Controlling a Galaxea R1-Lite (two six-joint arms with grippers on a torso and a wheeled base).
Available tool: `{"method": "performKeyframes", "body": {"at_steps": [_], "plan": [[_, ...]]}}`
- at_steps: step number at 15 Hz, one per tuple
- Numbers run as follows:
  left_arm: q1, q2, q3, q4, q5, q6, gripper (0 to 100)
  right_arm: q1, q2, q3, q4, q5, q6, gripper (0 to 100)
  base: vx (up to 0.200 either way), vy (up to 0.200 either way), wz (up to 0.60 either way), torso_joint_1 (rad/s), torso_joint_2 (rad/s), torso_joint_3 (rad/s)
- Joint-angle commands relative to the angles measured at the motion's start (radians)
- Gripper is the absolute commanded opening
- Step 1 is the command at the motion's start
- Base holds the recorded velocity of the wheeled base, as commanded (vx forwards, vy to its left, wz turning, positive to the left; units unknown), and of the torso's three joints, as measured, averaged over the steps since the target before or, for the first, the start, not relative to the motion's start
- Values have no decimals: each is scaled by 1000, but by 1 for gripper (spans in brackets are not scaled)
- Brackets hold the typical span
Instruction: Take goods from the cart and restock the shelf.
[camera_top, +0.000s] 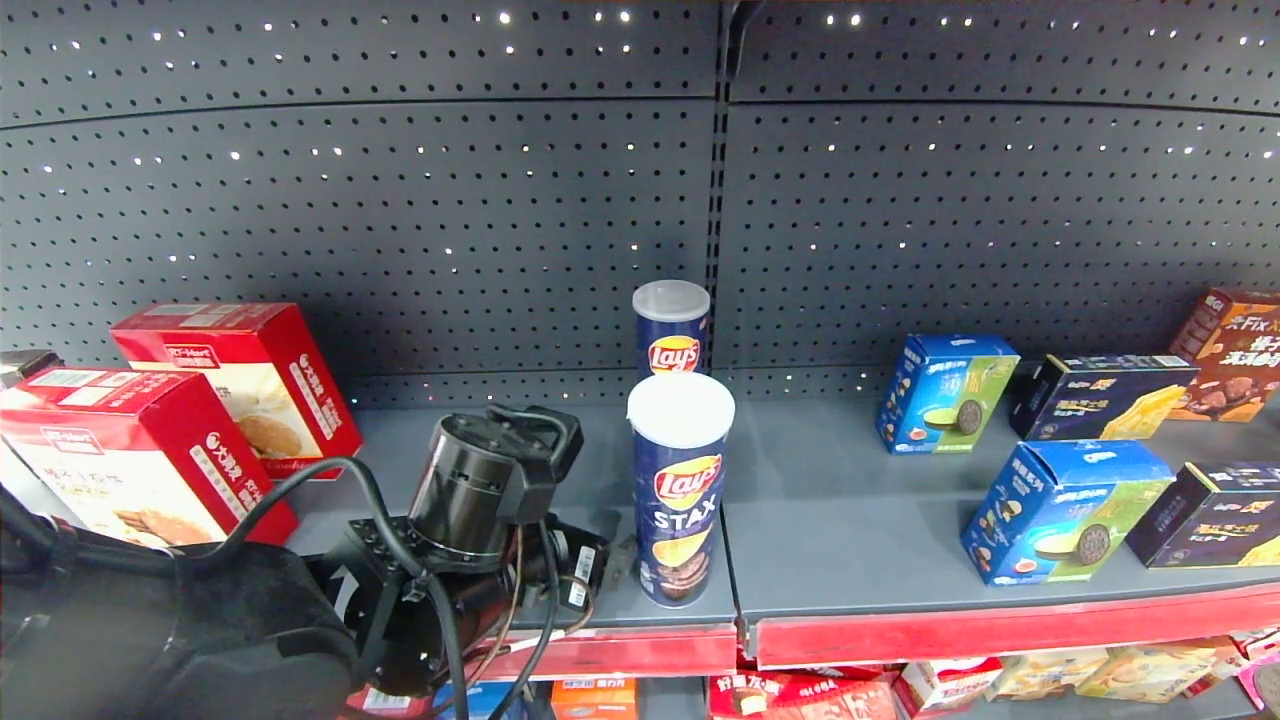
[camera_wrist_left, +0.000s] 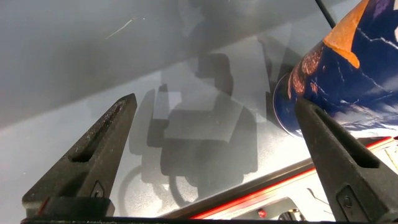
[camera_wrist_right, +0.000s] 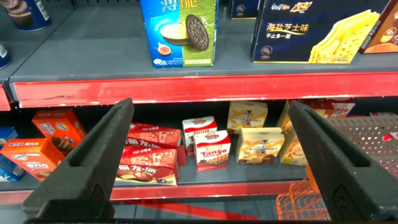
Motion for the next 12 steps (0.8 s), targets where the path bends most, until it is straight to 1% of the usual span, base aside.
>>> {"method": "performKeyframes", "body": {"at_steps": [1,2,4,5,7,8,9,10,11,12], "plan": [[0,1,2,-1,2,-2,100,0,1,0,0,0,0,100,0,0,0,0,0,0],[5,-1,2,1,10,-6,100,0,1,0,0,0,0,100,0,0,0,0,0,0],[14,-8,5,1,13,-34,100,0,1,0,0,0,0,100,0,0,0,0,0,0],[49,-54,19,1,11,-46,100,0,1,0,0,0,0,100,0,0,0,0,0,0],[63,-128,30,2,10,-45,100,0,1,0,0,0,0,100,0,0,0,0,0,0],[62,-255,56,9,28,-34,100,0,1,0,1,0,0,100,0,0,0,0,0,0],[66,-355,94,18,43,-6,100,0,1,0,0,0,0,100,0,0,0,0,0,0],[81,-452,145,24,47,21,100,0,1,0,0,0,0,100,0,0,0,0,0,0],[141,-584,223,32,45,72,100,0,1,0,0,0,0,100,0,0,0,0,0,0],[203,-728,312,32,43,147,100,0,1,0,0,0,0,100,0,0,0,0,0,0]]}}
